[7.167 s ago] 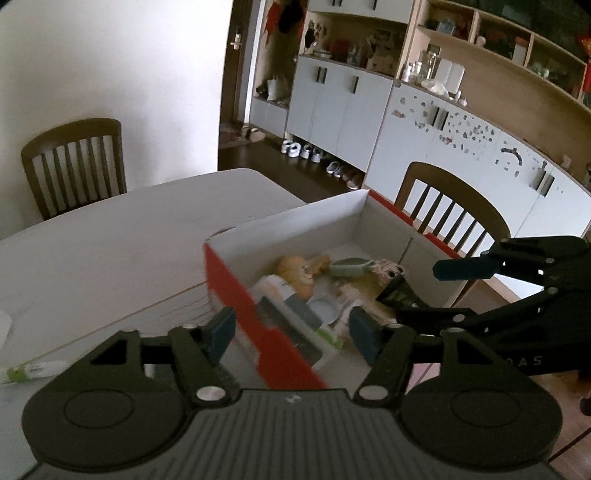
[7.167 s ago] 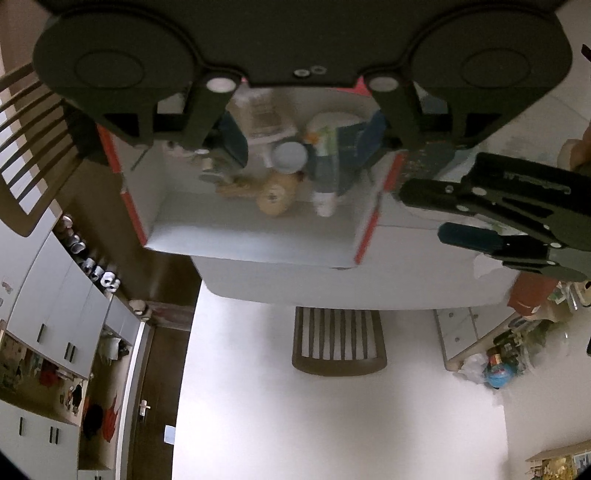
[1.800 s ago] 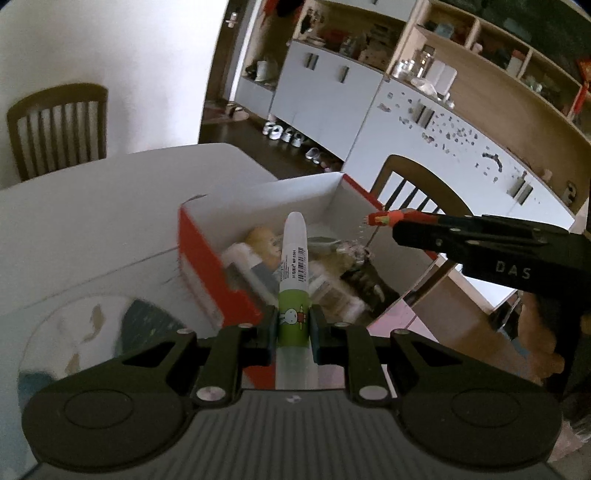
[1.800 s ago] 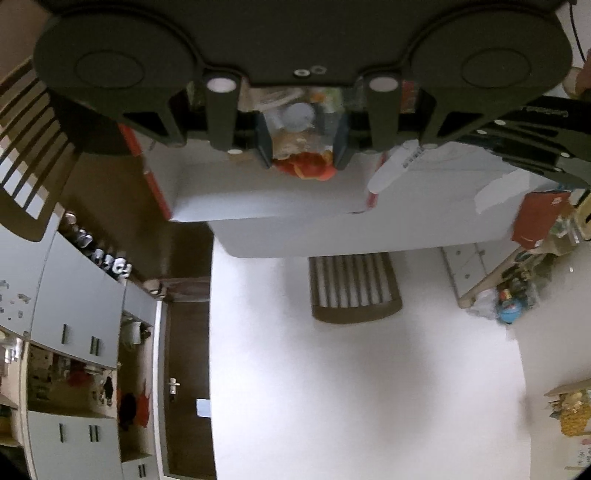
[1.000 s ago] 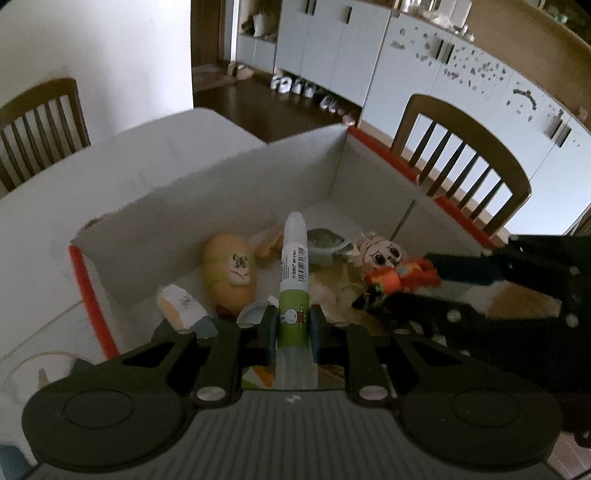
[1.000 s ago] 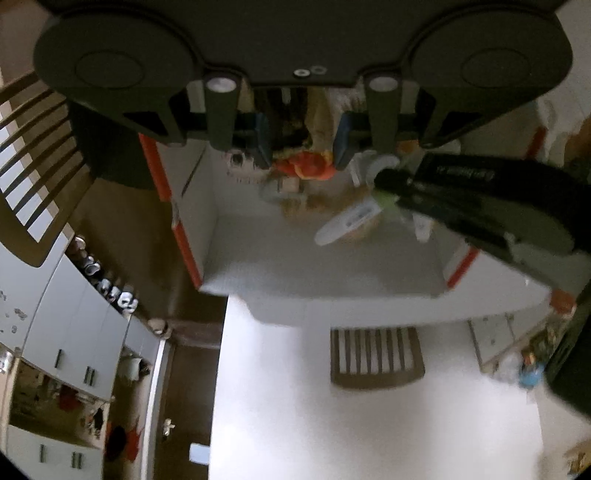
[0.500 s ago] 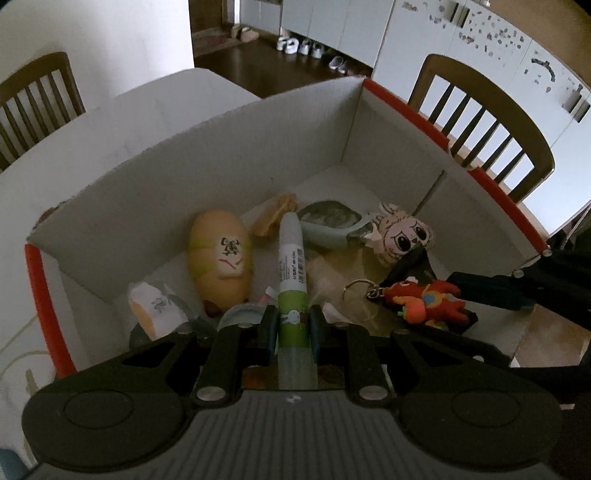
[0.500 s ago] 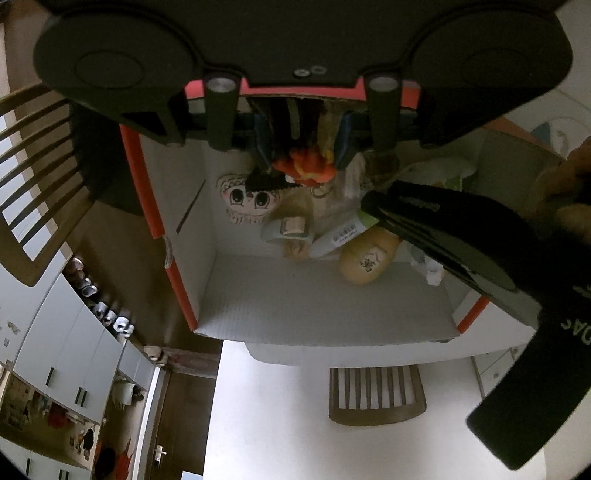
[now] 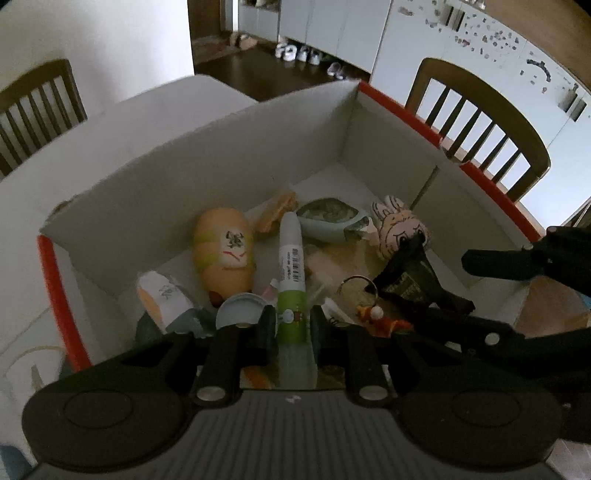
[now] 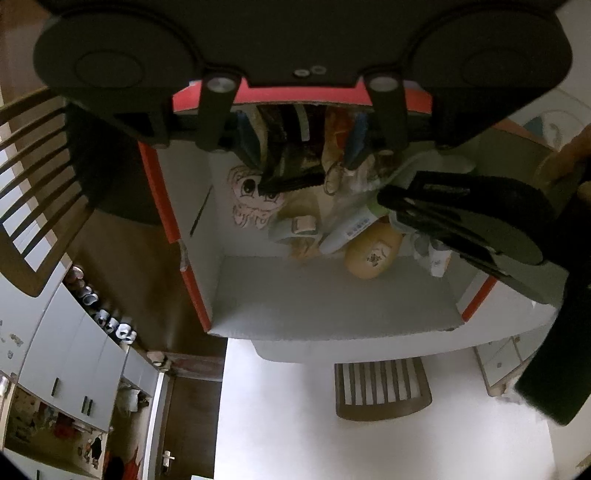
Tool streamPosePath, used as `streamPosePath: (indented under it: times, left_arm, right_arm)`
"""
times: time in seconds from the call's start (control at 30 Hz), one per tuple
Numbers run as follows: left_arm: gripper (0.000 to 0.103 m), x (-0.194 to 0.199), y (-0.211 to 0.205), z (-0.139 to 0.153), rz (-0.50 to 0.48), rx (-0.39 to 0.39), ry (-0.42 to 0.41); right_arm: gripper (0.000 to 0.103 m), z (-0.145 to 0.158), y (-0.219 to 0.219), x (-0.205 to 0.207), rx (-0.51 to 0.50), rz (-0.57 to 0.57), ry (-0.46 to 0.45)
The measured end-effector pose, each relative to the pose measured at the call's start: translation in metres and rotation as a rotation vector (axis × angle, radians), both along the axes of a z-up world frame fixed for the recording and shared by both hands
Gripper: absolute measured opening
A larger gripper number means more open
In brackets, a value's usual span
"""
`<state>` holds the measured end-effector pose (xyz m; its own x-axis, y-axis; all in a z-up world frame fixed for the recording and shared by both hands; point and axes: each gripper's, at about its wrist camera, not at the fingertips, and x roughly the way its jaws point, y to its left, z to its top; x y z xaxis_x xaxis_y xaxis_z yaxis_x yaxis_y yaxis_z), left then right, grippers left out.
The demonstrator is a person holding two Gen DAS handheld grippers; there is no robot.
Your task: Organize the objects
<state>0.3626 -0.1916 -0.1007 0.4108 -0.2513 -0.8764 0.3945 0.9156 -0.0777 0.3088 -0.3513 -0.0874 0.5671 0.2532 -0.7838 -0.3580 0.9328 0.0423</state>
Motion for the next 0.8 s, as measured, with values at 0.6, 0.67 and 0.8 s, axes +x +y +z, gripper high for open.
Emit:
streamPosePath:
  times: [0.6, 0.67, 0.8]
  left_arm:
    - [0.019, -0.049, 0.027, 0.040, 0.025, -0.100, -0.129]
    - [0.019, -0.056, 0.029, 0.044, 0.026, -0.107, -0.138]
    - [0.019, -0.068, 0.036, 0.053, 0.024, -0.127, -0.158]
  right_arm:
    - [0.057, 0.037, -0.003, -0.033, 0.060, -0.003, -0.079]
    - [0.063, 0.041, -0.001, -0.037, 0.066, 0.000, -0.085]
    - [0.064, 0.048, 0.003, -0.045, 0.067, 0.008, -0.105]
